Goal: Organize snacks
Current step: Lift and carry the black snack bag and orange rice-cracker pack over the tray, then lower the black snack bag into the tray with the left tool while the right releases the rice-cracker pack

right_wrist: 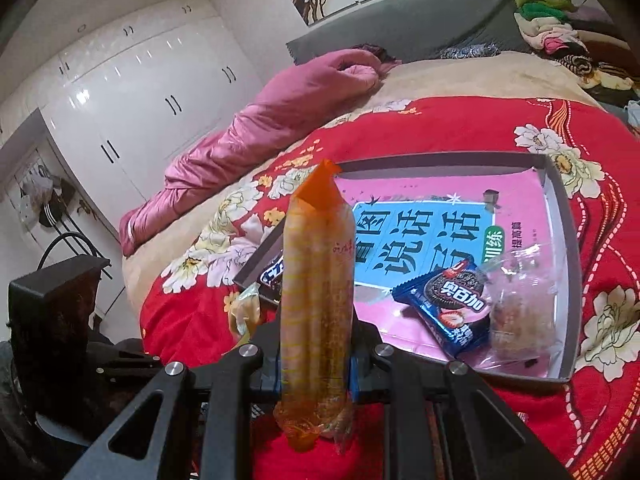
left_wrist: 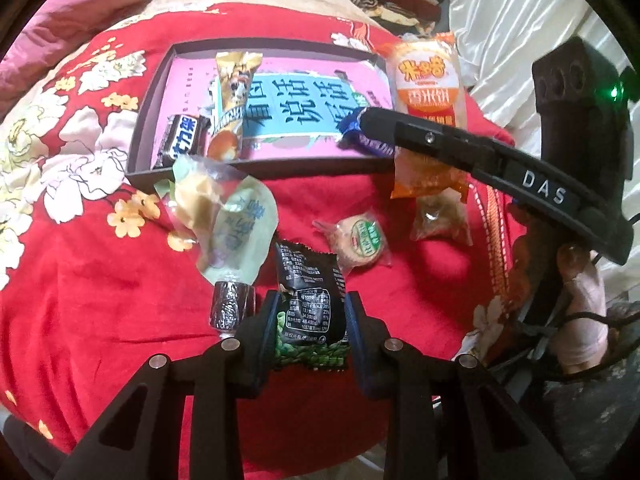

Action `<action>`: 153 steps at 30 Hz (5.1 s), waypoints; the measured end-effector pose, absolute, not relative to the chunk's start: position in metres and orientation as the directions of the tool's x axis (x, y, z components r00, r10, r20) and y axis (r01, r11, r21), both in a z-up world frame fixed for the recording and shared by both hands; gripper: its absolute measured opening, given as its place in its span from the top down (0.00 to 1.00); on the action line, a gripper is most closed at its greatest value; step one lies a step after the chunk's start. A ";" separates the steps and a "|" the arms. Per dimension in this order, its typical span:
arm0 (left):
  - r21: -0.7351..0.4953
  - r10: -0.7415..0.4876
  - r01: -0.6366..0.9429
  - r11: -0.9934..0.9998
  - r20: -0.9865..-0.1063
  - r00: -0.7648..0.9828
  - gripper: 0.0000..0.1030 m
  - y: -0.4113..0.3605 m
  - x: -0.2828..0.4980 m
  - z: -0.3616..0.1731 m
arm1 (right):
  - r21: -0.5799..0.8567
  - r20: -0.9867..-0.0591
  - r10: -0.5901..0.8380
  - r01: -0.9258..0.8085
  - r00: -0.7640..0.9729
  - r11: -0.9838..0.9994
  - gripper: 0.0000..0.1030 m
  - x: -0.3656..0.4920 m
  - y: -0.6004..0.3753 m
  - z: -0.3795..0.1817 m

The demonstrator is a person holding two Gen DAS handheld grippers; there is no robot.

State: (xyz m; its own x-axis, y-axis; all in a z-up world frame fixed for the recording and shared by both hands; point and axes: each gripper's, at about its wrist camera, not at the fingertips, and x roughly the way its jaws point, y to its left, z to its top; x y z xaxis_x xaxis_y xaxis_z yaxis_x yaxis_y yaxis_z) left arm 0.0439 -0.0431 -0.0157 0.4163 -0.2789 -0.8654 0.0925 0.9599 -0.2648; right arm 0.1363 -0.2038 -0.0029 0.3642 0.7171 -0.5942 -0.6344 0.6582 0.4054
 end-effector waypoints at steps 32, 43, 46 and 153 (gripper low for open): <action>-0.278 -0.257 0.049 0.959 -0.787 0.560 0.68 -0.034 0.063 0.049 | 0.426 -0.525 0.719 -0.591 0.455 0.685 0.78 0.141 -0.235 0.020; -0.276 -0.240 0.030 0.961 -0.771 0.590 0.68 -0.028 0.077 0.056 | 0.427 -0.514 0.706 -0.569 0.486 0.703 0.78 0.144 -0.243 0.023; -0.276 -0.238 0.027 0.961 -0.769 0.594 0.68 -0.027 0.082 0.055 | 0.429 -0.508 0.707 -0.568 0.492 0.703 0.78 0.144 -0.244 0.025; -0.263 -0.191 -0.052 0.963 -0.810 0.554 0.68 -0.023 0.164 -0.021 | 0.418 -0.672 0.639 -0.520 0.375 0.745 0.69 0.190 -0.192 -0.031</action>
State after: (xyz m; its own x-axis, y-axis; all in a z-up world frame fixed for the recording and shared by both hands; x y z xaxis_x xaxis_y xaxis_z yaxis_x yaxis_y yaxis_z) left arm 0.1644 -0.0231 -0.0208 0.5538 -0.1915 -0.8104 -0.0524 0.9633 -0.2634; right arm 0.1899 -0.1922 -0.0308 0.3754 0.6387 -0.6717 -0.5195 0.7451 0.4181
